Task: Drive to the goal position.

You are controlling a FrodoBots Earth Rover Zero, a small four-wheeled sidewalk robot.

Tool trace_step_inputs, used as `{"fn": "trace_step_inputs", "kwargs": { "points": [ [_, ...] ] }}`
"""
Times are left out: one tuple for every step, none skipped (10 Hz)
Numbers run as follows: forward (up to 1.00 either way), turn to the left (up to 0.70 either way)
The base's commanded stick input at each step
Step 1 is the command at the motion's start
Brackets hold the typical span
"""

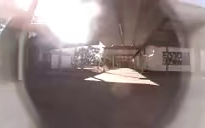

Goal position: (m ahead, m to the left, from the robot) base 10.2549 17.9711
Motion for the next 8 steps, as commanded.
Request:
{"fn": "trace_step_inputs", "kwargs": {
  "points": [
    [1.00,0.01],
    [1.00,0.01],
    [1.00,0.01],
    [1.00,0.01],
    [1.00,0.01],
    [1.00,0.01],
    [1.00,0.01],
    [1.00,0.01]
  ]
}}
